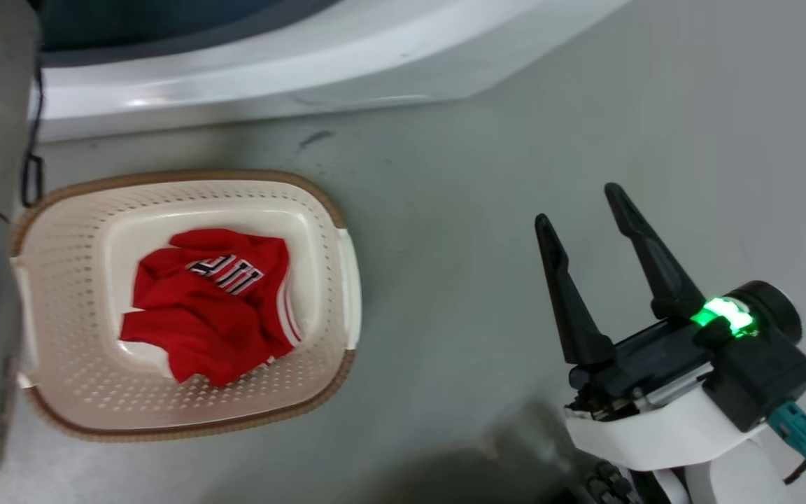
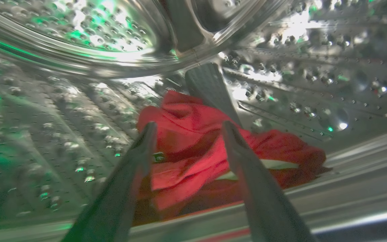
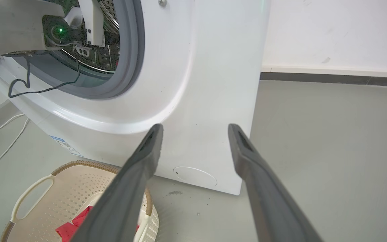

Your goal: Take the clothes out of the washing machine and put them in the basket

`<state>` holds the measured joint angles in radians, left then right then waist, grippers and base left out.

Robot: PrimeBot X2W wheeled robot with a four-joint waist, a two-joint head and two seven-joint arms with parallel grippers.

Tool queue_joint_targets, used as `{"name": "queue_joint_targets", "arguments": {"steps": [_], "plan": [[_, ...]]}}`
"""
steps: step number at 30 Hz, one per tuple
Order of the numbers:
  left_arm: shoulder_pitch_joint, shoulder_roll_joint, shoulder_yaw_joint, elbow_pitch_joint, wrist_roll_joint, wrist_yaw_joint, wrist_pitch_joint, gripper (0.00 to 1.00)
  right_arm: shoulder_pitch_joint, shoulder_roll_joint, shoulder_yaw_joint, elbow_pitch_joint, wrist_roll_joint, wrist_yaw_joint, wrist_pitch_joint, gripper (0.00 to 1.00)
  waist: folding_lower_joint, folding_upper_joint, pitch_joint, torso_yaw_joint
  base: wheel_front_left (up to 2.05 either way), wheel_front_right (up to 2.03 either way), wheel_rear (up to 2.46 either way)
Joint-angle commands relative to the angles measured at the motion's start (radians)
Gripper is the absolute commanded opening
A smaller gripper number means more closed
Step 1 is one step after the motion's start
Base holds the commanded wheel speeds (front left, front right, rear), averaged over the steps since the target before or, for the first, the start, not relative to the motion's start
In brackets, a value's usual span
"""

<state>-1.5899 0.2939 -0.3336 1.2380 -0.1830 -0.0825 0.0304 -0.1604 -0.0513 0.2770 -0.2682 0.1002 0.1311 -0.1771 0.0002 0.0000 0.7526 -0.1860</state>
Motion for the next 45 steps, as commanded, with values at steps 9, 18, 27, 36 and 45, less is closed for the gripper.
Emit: {"name": "queue_joint_targets", "arguments": {"steps": [9, 18, 27, 36, 45], "plan": [[-0.13, 0.069, -0.012, 0.033, -0.004, -0.01, 0.204, 1.0, -0.019, 0.002, 0.052, 0.043, 0.055, -0.001, -0.046, 1.0, -0.0002, 0.0, 0.13, -0.125, 0.0, 0.0, 0.0], [-0.151, 0.095, -0.014, 0.046, -0.021, 0.008, 0.355, 0.0, -0.025, 0.002, 0.082, 0.072, 0.084, -0.001, -0.074, 1.0, -0.0002, 0.0, 0.15, -0.157, 0.0, 0.0, 0.0], [-0.12, 0.115, -0.01, -0.031, -0.03, 0.058, 0.177, 0.0, -0.048, 0.002, 0.073, 0.096, 0.083, -0.001, -0.083, 1.0, -0.0002, 0.0, 0.117, -0.134, 0.0, 0.0, 0.0], [0.051, 0.078, -0.014, -0.114, -0.041, 0.103, -0.219, 0.0, -0.064, 0.001, 0.035, 0.136, 0.059, -0.001, -0.081, 1.0, -0.0002, 0.0, -0.017, -0.071, 0.0, 0.0, 0.0], [0.341, 0.03, 0.036, -0.277, -0.084, 0.114, -0.297, 0.0, -0.02, 0.001, -0.009, 0.169, 0.033, -0.001, -0.045, 1.0, -0.0002, 0.0, -0.234, -0.022, 0.0, 0.0, 0.0]]}}
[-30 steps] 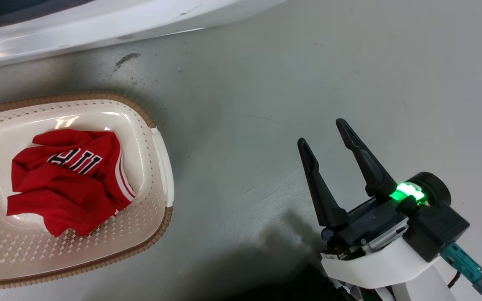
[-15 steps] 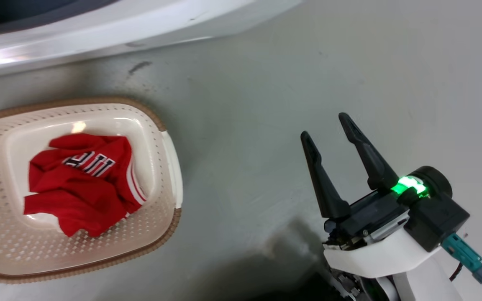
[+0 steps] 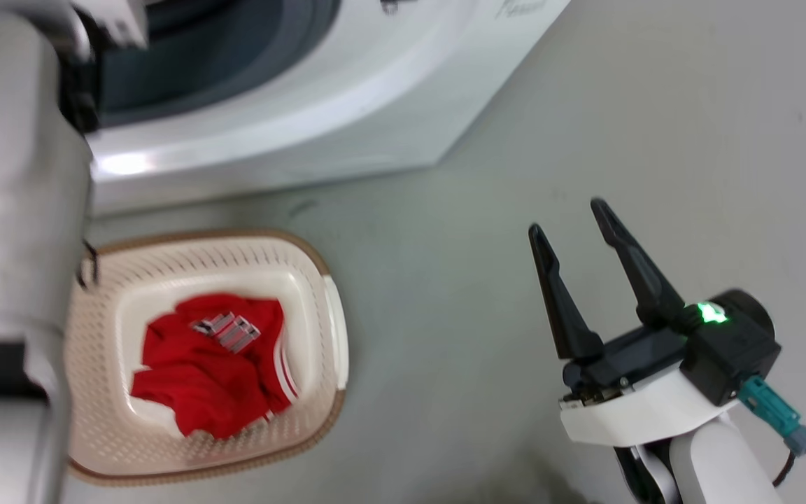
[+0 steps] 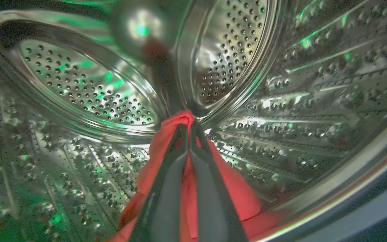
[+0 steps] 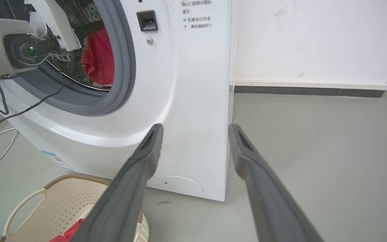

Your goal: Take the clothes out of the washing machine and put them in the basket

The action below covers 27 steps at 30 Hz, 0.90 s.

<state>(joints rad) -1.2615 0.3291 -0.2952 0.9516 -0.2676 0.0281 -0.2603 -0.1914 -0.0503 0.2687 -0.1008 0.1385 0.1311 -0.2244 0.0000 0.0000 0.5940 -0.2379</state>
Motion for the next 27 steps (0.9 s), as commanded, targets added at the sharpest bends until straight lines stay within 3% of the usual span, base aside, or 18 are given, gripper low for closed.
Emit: {"name": "queue_joint_targets", "arguments": {"steps": [1, 14, 20, 27], "plan": [[0.062, -0.01, 0.016, -0.033, -0.01, 0.011, -0.006, 0.0, 0.022, 0.0, -0.006, 0.005, -0.008, -0.001, 0.007, 1.0, 0.0, 0.0, -0.102, 0.035, 0.0, 0.0, 0.0], [0.557, -0.057, 0.154, -0.406, -0.02, -0.011, -0.005, 0.0, 0.148, 0.0, -0.045, 0.019, -0.018, -0.001, 0.073, 1.0, 0.0, 0.0, -0.397, 0.093, 0.0, 0.0, 0.0], [0.754, -0.099, 0.185, -0.596, -0.014, -0.014, -0.005, 0.0, 0.196, 0.0, -0.065, 0.001, -0.022, -0.001, 0.095, 1.0, 0.0, 0.0, -0.471, 0.132, 0.0, 0.0, 0.0], [0.988, -0.139, 0.166, -0.809, -0.005, 0.014, -0.005, 0.0, 0.237, 0.0, -0.088, -0.022, -0.029, -0.001, 0.119, 1.0, 0.0, 0.0, -0.517, 0.177, 0.0, 0.0, 0.0]]}}
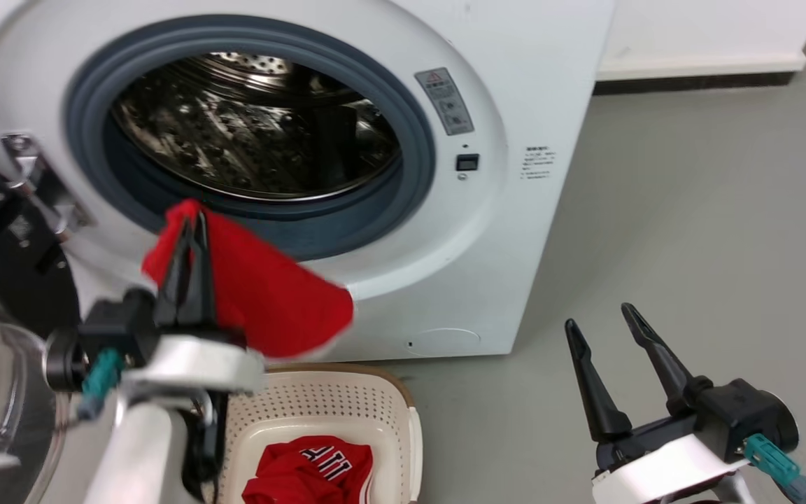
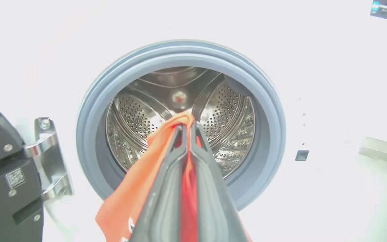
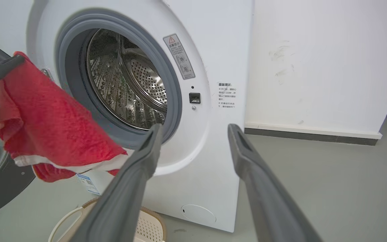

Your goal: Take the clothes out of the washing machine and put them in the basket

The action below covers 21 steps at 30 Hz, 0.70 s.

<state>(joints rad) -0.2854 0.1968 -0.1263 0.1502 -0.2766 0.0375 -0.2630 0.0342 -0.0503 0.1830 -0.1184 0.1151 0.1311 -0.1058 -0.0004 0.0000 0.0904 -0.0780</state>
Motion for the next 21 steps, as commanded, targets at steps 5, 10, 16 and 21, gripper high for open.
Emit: {"name": "queue_joint_targets", "arguments": {"steps": [5, 10, 16, 21], "plan": [[0.192, -0.028, -0.016, -0.123, -0.012, 0.041, 0.035, 0.0, 0.024, 0.0, -0.013, -0.025, -0.012, -0.001, 0.01, 1.0, 0.0004, 0.0, -0.009, 0.037, 0.0, 0.0, 0.0], [0.287, -0.053, -0.024, -0.051, -0.058, 0.039, 0.057, 0.0, 0.003, 0.0, -0.013, -0.05, -0.02, -0.001, 0.017, 1.0, 0.0004, 0.0, 0.057, 0.049, 0.0, 0.0, 0.0], [0.187, -0.08, -0.04, 0.198, -0.097, -0.018, 0.032, 0.0, -0.049, 0.0, -0.004, -0.067, -0.035, -0.001, 0.021, 1.0, 0.0004, 0.0, 0.187, 0.037, 0.0, 0.0, 0.0], [0.033, -0.099, -0.047, 0.436, -0.107, -0.053, 0.014, 0.0, -0.095, 0.0, 0.002, -0.072, -0.042, -0.001, 0.011, 1.0, 0.0004, 0.0, 0.307, 0.019, 0.0, 0.0, 0.0]]}}
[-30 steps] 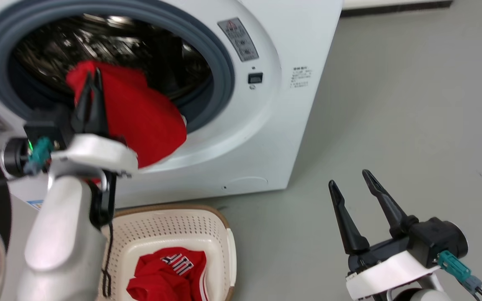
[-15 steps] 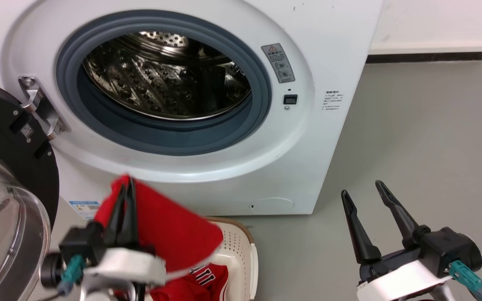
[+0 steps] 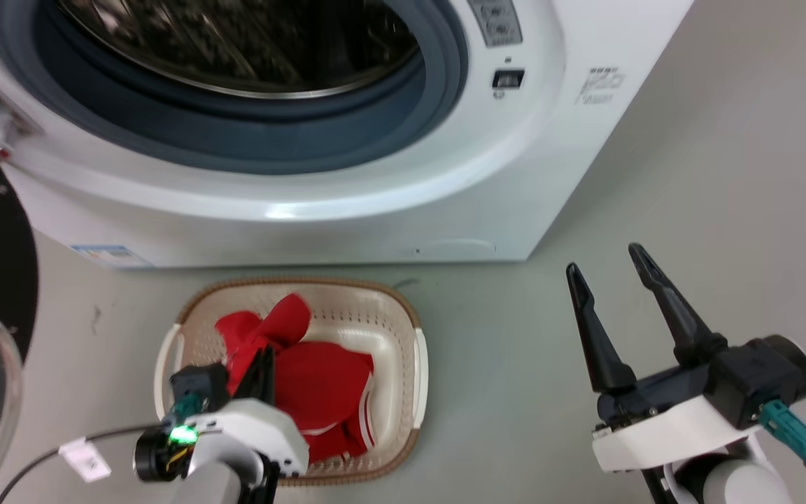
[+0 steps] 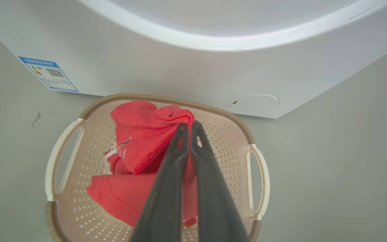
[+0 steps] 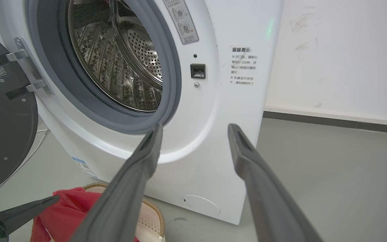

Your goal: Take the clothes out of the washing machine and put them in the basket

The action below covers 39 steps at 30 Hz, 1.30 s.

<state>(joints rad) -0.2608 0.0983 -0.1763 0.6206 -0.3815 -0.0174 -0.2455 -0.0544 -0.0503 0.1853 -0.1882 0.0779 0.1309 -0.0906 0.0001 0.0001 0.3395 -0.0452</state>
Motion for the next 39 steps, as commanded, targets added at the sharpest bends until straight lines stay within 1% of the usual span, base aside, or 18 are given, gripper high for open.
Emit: {"name": "queue_joint_targets", "arguments": {"steps": [1, 6, 11, 16, 20, 21, 22, 23, 27, 29, 34, 39], "plan": [[-0.027, 0.0, -0.002, 0.016, 0.003, -0.005, -0.004, 0.0, -0.017, 0.0, 0.001, -0.005, -0.005, 0.0, -0.007, 1.0, -0.0001, -0.0001, 0.084, -0.018, 0.0, 0.0, 0.0], [-0.191, -0.013, -0.009, 0.254, -0.011, -0.03, -0.003, 0.0, -0.066, 0.0, 0.011, 0.005, 0.004, 0.0, -0.026, 1.0, -0.0001, -0.0001, 0.196, -0.043, 0.0, 0.0, 0.0], [-0.312, -0.017, 0.006, 0.436, -0.029, -0.03, -0.003, 0.0, -0.106, 0.0, 0.021, 0.02, 0.011, 0.0, -0.051, 1.0, -0.0001, -0.0001, 0.281, -0.07, 0.0, 0.0, 0.0], [-0.381, -0.001, 0.031, 0.578, -0.06, -0.02, 0.012, 0.0, -0.135, 0.001, 0.036, 0.042, 0.02, 0.0, -0.07, 1.0, -0.0001, -0.0001, 0.328, -0.095, 0.0, 0.0, 0.0], [-0.39, 0.012, 0.043, 0.624, -0.073, -0.01, 0.003, 0.0, -0.145, 0.001, 0.041, 0.062, 0.022, 0.0, -0.084, 1.0, -0.0001, -0.0001, 0.331, -0.105, 0.0, 0.0, 0.0], [-0.384, 0.013, 0.043, 0.629, -0.073, -0.007, -0.001, 0.14, -0.144, 0.001, 0.041, 0.067, 0.023, 0.0, -0.084, 1.0, -0.0001, -0.0001, 0.325, -0.106, 0.0, 0.0, 0.0], [-0.382, 0.013, 0.045, 0.631, -0.075, -0.004, -0.005, 0.84, -0.145, 0.001, 0.04, 0.072, 0.025, 0.0, -0.087, 1.0, -0.0001, -0.0001, 0.32, -0.104, 0.0, 0.0, 0.0], [-0.381, 0.012, 0.046, 0.634, -0.077, 0.0, -0.008, 1.0, -0.146, 0.001, 0.038, 0.079, 0.026, 0.0, -0.087, 1.0, -0.0001, -0.0001, 0.311, -0.1, 0.0, 0.0, 0.0], [-0.35, 0.007, 0.049, 0.633, -0.075, -0.01, -0.019, 1.0, -0.136, 0.001, 0.033, 0.109, 0.018, 0.0, -0.094, 1.0, -0.0001, -0.0001, 0.23, -0.081, 0.0, 0.0, 0.0], [-0.331, 0.006, 0.05, 0.607, -0.069, -0.014, -0.02, 1.0, -0.124, 0.0, 0.027, 0.125, 0.015, 0.0, -0.093, 1.0, -0.0001, -0.0001, 0.174, -0.068, 0.0, 0.0, 0.0], [-0.237, -0.001, 0.073, 0.469, -0.042, -0.012, -0.019, 1.0, -0.084, 0.0, 0.003, 0.149, 0.014, 0.0, -0.085, 1.0, -0.0001, -0.0001, 0.017, -0.032, 0.0, 0.0, 0.0], [-0.144, -0.011, 0.103, 0.309, 0.005, -0.021, -0.02, 1.0, -0.041, 0.0, -0.031, 0.147, 0.0, 0.0, -0.06, 1.0, -0.0001, -0.0001, -0.104, -0.009, 0.0, 0.0, 0.0]]}}
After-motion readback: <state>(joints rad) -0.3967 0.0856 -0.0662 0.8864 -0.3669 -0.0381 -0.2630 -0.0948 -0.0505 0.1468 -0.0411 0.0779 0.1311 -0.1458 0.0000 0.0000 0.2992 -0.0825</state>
